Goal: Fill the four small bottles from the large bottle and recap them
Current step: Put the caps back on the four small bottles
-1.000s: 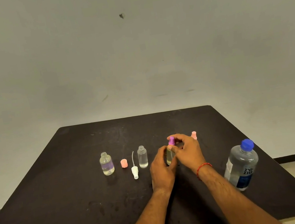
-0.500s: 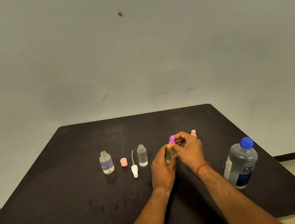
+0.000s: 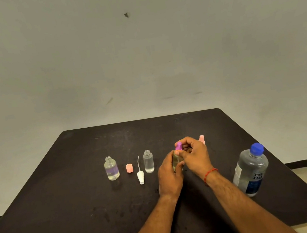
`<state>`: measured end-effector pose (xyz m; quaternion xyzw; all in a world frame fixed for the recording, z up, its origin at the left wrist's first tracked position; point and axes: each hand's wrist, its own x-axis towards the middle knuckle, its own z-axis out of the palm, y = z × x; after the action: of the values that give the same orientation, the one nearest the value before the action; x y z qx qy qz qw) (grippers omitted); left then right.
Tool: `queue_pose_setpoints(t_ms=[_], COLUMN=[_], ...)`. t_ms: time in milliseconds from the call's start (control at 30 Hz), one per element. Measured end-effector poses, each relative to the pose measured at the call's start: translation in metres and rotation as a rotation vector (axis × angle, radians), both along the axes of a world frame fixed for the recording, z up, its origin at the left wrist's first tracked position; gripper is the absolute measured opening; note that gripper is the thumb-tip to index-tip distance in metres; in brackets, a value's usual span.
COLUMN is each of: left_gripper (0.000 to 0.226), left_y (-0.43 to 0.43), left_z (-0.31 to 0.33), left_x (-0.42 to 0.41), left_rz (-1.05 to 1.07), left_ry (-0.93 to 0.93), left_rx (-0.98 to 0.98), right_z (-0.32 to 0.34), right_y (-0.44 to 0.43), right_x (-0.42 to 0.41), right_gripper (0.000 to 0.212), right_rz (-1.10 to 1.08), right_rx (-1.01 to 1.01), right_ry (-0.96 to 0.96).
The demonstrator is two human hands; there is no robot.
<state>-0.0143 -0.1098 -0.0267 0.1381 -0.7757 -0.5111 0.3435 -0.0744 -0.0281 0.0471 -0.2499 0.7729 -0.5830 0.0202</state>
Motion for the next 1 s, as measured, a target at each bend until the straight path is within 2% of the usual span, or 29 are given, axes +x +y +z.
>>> queue_pose_setpoints(t_ms=[167, 267, 367, 700, 767, 900, 1000], left_gripper=[0.035, 0.034, 0.036, 0.029, 0.032, 0.028, 0.026], left_y=[0.000, -0.001, -0.002, -0.001, 0.000, -0.002, -0.001], left_z=[-0.001, -0.002, -0.003, -0.003, -0.003, -0.004, -0.003], left_x=[0.001, -0.001, -0.002, -0.001, 0.000, -0.002, -0.002], left_rz=[-0.012, -0.003, 0.003, -0.025, -0.026, -0.026, -0.012], left_ry=[-0.010, 0.019, 0.024, 0.023, 0.021, 0.041, 0.027], left_rx=[0.017, 0.015, 0.027, 0.038, 0.034, 0.019, -0.002], right_z=[-0.002, 0.004, 0.010, -0.009, -0.005, 0.015, 0.028], right_y=[-0.004, 0.004, 0.012, -0.007, -0.005, 0.009, 0.014], right_x=[0.002, -0.008, -0.013, 0.007, 0.007, -0.008, -0.017], right_gripper=[0.025, 0.034, 0.031, 0.027, 0.027, 0.026, 0.025], right_rz=[-0.024, 0.133, 0.261, -0.112, -0.076, 0.152, 0.225], right_rx=[0.004, 0.035, 0.024, -0.057, -0.034, 0.013, 0.159], right_ry=[0.017, -0.023, -0.063, -0.032, -0.038, -0.030, 0.052])
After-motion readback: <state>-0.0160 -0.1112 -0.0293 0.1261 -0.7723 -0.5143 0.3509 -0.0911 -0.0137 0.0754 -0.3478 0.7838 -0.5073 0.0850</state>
